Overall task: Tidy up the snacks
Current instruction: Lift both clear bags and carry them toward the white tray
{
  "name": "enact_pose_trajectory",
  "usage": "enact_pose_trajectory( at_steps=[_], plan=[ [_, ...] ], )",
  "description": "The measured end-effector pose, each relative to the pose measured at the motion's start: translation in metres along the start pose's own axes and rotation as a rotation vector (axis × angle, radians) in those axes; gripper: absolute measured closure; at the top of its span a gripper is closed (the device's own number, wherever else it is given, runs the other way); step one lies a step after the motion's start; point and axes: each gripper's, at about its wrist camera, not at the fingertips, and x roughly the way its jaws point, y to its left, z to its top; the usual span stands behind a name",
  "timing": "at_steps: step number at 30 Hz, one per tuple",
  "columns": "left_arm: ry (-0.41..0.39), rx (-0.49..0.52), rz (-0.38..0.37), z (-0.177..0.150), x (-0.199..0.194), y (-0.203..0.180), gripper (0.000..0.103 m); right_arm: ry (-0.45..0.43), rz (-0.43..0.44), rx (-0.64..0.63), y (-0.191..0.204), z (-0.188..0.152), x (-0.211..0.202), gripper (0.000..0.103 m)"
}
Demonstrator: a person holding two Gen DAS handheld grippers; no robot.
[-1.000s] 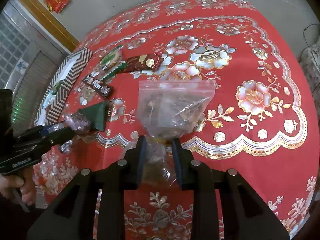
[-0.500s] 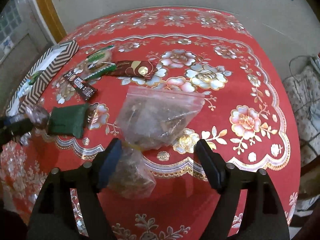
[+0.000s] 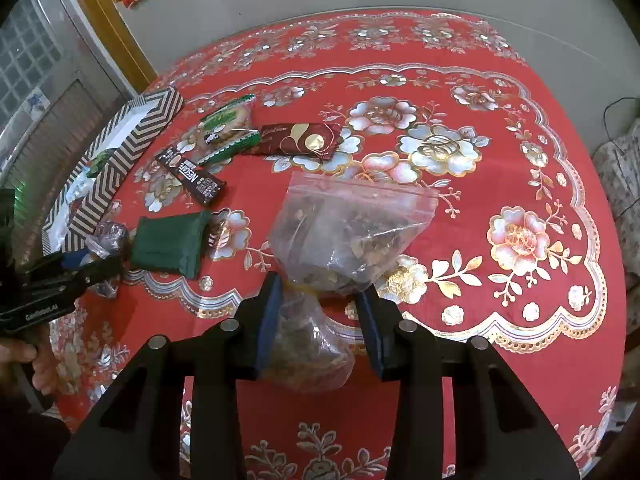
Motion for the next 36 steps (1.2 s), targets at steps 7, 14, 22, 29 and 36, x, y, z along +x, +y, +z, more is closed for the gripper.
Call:
enact_pose_trajectory(
  at_steps=[7,14,22,29,36],
  plan=[
    [0.037,0.013,0.036,0.005,0.002,-0.006,0.062,0.005,0.053,0.044,-0.005,0.001,-0.001,0.072],
    [0.004,0.027,0.022,0.010,-0.017,-0.018,0.063,-0.009,0.112,0.112,-0.013,0.001,-0.010,0.077],
    [-0.057,0.021,-0.020,0.023,-0.044,-0.023,0.063,-0.073,0.144,0.136,-0.012,0.005,-0.035,0.078],
    [-0.082,0.025,-0.066,0.028,-0.050,-0.013,0.063,-0.108,0.111,0.120,0.007,0.007,-0.052,0.078],
    [-0.115,0.028,-0.094,0.034,-0.065,0.017,0.063,-0.122,0.064,0.092,0.041,0.010,-0.058,0.080]
  ],
)
